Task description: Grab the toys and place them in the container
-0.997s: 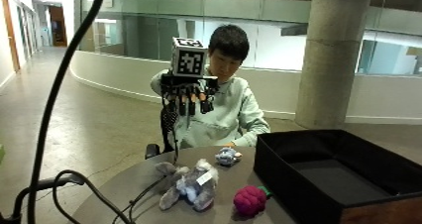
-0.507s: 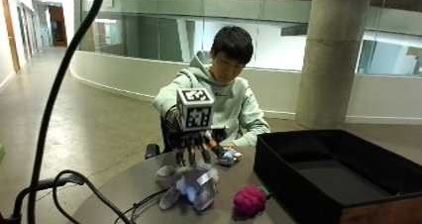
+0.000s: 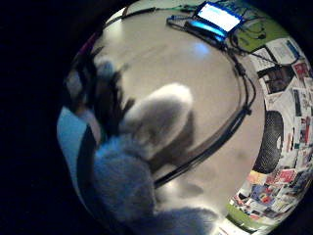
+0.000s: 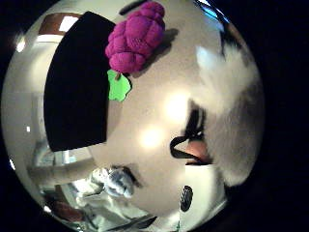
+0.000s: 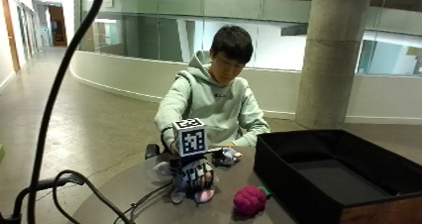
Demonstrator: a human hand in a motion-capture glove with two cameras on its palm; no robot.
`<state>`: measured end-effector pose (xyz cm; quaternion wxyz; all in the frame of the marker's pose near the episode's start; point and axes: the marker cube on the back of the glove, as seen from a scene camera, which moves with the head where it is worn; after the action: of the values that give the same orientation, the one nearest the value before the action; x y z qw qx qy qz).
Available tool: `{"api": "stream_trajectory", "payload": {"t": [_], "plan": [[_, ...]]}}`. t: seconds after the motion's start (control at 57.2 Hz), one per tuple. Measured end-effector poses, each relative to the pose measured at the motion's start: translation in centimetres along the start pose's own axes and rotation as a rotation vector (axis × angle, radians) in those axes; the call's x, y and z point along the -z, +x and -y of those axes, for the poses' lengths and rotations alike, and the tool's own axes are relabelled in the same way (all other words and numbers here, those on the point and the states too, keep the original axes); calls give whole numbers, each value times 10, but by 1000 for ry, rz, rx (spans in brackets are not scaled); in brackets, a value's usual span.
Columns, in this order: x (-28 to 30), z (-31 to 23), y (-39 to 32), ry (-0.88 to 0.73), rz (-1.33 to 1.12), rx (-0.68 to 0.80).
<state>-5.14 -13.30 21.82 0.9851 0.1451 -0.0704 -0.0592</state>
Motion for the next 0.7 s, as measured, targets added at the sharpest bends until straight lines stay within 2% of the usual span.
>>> {"api": "stream_trajectory", "payload": {"t": [0.175,0.367,0.524,0.699], "plan": [[30,-7,-24,-216,-159,86],[127,-6,-87,-254,-183,196],[203,12,-156,-55,-244,215],[263,1,-261,296,-109,371]]}}
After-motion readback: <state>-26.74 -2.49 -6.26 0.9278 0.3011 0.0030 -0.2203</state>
